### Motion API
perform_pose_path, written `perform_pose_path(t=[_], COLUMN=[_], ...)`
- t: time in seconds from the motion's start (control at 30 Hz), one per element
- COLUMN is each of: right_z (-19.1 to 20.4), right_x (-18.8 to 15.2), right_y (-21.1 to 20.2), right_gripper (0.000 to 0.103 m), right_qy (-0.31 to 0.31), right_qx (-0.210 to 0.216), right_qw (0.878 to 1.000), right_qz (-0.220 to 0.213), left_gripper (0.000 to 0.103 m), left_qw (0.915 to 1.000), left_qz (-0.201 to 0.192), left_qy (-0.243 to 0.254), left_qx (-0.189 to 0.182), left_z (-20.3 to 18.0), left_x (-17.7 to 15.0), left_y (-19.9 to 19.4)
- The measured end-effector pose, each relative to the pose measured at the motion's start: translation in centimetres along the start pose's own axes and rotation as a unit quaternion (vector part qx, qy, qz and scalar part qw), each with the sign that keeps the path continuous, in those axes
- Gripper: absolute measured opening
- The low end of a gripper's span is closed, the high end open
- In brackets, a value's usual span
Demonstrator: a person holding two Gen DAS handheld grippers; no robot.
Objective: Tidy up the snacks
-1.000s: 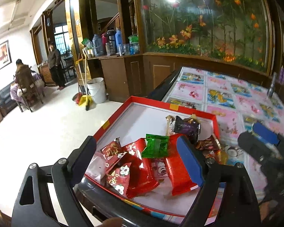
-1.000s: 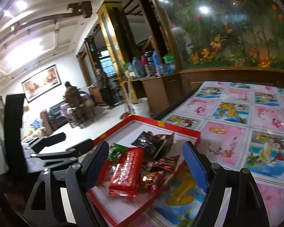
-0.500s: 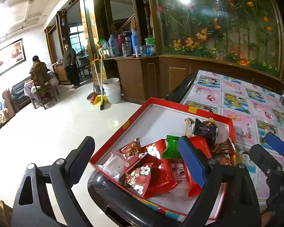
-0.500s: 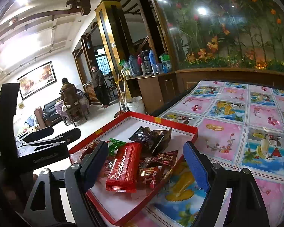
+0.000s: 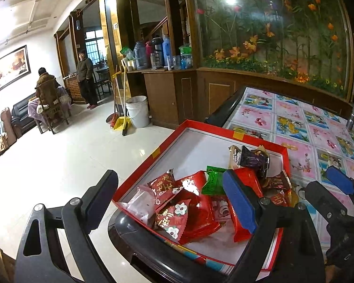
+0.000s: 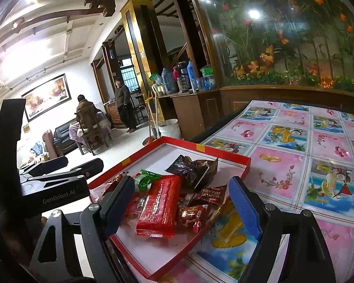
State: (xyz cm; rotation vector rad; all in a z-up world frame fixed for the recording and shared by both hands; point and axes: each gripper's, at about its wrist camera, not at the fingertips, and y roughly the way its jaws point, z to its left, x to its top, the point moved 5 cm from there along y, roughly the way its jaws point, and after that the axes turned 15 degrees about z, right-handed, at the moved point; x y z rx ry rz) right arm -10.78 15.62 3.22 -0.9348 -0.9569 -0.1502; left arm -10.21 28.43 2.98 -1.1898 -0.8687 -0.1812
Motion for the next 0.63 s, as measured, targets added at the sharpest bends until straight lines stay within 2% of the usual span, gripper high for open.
perform_pose_path(t=[0.27,0.63], right_z=[0.9,1.0], right_x=[0.1,0.2], right_y=[0.6,0.9], right_gripper=[0.083,0.083], right_qy=[-0.005,-0.005], right_qx=[0.007,0.012], right_qw=[1.000,1.000], right_qz=[0.007,0.012], left_gripper=[0.091,0.091], left_qw=[1.0000,0.9994], left_qz=[0.000,0.006], left_qy=[0.000,0.009], left_qx=[-0.002,-0.032], left_z=[0.2,-0.6], left_x=[0.0,0.0], left_y=[0.0,0.5])
